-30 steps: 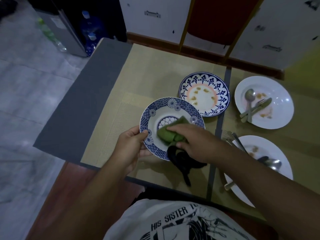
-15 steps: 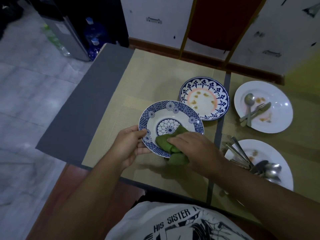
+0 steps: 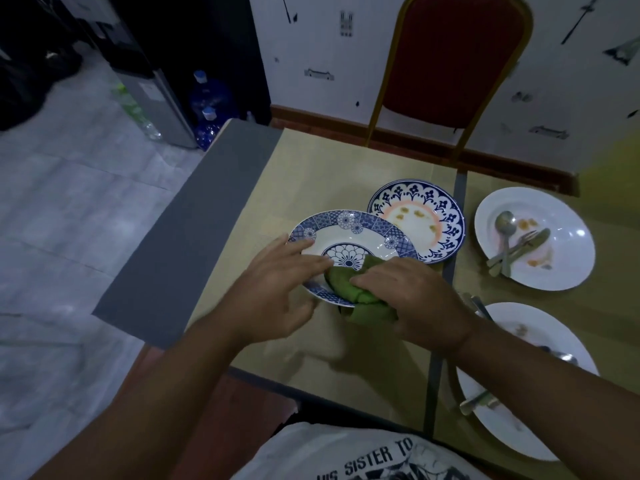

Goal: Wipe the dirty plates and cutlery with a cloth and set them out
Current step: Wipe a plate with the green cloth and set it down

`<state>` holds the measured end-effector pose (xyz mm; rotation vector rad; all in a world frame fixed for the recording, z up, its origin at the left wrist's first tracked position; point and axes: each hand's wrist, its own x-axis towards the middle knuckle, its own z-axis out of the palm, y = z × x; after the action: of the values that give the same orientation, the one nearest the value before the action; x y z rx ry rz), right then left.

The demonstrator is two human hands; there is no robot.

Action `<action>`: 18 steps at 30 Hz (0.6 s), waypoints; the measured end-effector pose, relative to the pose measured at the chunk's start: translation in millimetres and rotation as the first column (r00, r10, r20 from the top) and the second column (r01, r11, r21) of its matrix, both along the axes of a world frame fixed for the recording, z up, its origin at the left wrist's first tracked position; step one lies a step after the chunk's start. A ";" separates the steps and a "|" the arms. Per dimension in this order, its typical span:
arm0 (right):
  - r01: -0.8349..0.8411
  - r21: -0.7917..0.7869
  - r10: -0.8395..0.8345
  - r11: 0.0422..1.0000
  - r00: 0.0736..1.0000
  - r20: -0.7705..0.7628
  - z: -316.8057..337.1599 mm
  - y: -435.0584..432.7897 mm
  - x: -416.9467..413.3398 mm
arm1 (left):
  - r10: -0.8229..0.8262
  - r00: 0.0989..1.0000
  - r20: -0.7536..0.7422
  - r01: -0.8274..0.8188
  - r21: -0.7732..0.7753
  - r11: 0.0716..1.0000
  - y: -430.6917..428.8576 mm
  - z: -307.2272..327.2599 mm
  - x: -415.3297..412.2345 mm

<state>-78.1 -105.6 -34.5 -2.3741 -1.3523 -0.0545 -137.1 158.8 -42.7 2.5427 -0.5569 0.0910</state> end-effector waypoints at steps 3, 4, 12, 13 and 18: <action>-0.006 0.018 0.006 1.000 1.000 -0.012 1.3 -1.5 2.4 | -0.063 0.992 0.110 0.053 0.098 0.994 -5.2 -4.3 10.9; -0.011 0.025 0.012 1.000 1.000 -0.015 2.6 -2.3 4.3 | -0.076 0.988 0.135 0.062 0.105 0.992 -4.6 -4.5 13.8; 0.232 0.329 -0.196 0.915 0.971 -0.139 38.9 -28.5 20.3 | 0.224 0.891 -0.394 -0.388 -0.407 0.827 -7.8 -11.7 1.7; 0.311 0.355 -0.259 0.882 0.948 -0.185 42.8 -30.8 18.9 | 0.232 0.818 -0.526 -0.514 -0.488 0.705 -10.9 -11.1 -0.7; 0.378 0.254 -0.333 0.890 0.921 -0.203 39.4 -18.3 -0.9 | -0.004 0.606 -0.796 -0.771 -0.588 0.247 -34.1 -8.2 -4.9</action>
<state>-79.0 -123.9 5.0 -2.2874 -0.7625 -0.1577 -142.0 124.6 -50.9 1.2733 0.4801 -0.2643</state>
